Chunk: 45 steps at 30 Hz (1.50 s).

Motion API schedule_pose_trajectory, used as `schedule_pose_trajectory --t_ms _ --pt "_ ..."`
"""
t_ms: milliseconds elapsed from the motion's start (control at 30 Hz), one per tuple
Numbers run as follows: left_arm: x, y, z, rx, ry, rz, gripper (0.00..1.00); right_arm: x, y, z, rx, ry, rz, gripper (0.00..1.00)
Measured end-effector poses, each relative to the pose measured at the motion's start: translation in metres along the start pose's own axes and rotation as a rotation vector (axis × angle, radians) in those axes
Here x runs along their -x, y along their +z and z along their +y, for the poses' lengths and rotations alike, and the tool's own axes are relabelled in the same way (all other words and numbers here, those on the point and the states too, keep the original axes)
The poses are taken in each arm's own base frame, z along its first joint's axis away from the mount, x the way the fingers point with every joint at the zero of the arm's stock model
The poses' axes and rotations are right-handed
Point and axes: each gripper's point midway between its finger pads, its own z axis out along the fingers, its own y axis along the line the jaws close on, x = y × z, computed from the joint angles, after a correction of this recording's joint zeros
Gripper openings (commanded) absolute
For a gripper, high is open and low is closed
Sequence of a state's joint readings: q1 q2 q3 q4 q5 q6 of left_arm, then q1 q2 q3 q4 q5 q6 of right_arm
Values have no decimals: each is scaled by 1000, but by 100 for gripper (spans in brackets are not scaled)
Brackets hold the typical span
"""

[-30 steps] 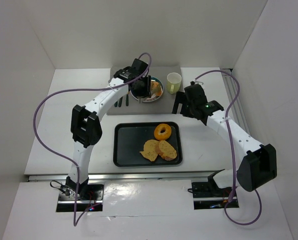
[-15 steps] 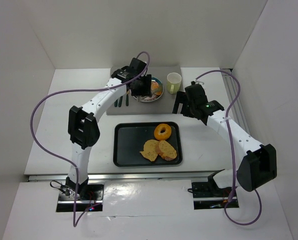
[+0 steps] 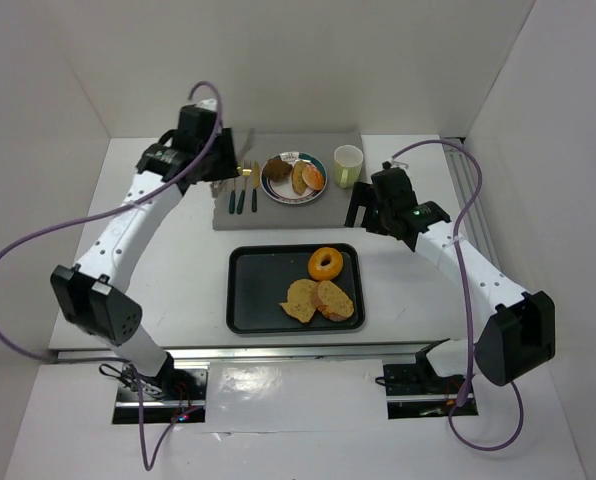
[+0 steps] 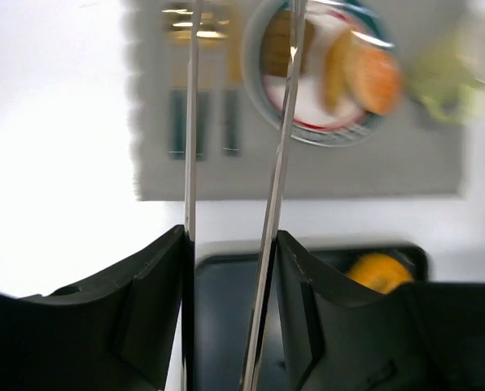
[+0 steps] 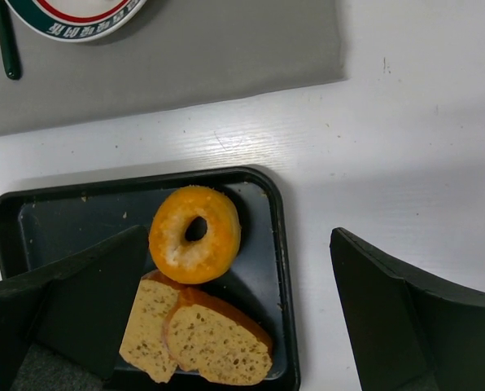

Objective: Place the bread

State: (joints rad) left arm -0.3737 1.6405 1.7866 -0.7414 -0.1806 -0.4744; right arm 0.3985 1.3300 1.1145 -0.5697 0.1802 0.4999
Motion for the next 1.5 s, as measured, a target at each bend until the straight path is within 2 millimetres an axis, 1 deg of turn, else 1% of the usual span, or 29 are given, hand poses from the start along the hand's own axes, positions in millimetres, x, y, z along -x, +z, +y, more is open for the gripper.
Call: schedule_pose_trajectory --t_ms 33,67,167,200,267,300,367,500,533,567,633,700,800,867,933,1033,1100,1133,1200,1267,1300,1333,1367,1433,1500 --pt "-2 1 23 43 -25 3 57 0 0 1 3 0 1 100" --pt "-7 5 52 97 -59 12 57 0 0 1 6 0 2 100" --pt "-33 19 128 252 -148 75 57 -2 1 3 17 -2 12 100" --pt "-42 22 146 291 -171 99 57 -3 2 4 19 -3 17 100" --pt "-60 28 172 346 -204 140 58 -5 4 4 21 -8 28 100" --pt "-67 30 181 364 -217 154 58 -7 6 4 22 -11 35 100" --pt "-81 36 192 380 -240 187 59 -9 7 4 22 -14 42 100" --pt "-108 51 208 395 -293 241 66 -8 8 6 30 -15 40 100" --pt "-115 54 211 396 -303 258 69 -8 8 6 31 -15 40 100" --pt "-123 57 214 401 -311 277 79 -8 8 6 32 -15 40 100" --pt "-135 62 218 407 -333 311 84 -8 8 7 34 -15 41 100" --pt "-142 69 220 409 -347 335 89 -8 7 7 36 -15 42 100" --pt "-150 79 222 403 -356 368 95 -8 8 8 39 -15 42 100" --pt "-150 82 221 394 -359 376 96 -9 9 8 38 -16 45 100" --pt "-147 81 218 381 -363 377 98 -10 11 7 33 -18 49 100" --pt "-129 74 210 346 -365 335 98 -12 15 5 17 -21 56 100" --pt "-111 61 198 313 -354 285 98 -12 18 3 3 -23 58 100" --pt "-101 53 190 289 -346 253 98 -12 20 2 -5 -23 59 100" --pt "-80 32 166 221 -318 183 99 -12 23 0 -22 -21 60 100" --pt "-61 7 131 117 -275 105 99 -12 28 -1 -38 -20 65 100" --pt "-54 -5 113 59 -252 66 99 -12 30 -2 -47 -17 68 100" --pt "-51 -17 96 2 -231 41 99 -11 32 -2 -56 -15 69 100" --pt "-52 -28 80 -54 -209 25 99 -10 35 -3 -65 -12 69 100" --pt "-64 -40 55 -139 -172 31 99 -9 37 -5 -78 -8 69 100" --pt "-84 -41 36 -193 -140 75 99 -9 37 -8 -90 -7 67 100"
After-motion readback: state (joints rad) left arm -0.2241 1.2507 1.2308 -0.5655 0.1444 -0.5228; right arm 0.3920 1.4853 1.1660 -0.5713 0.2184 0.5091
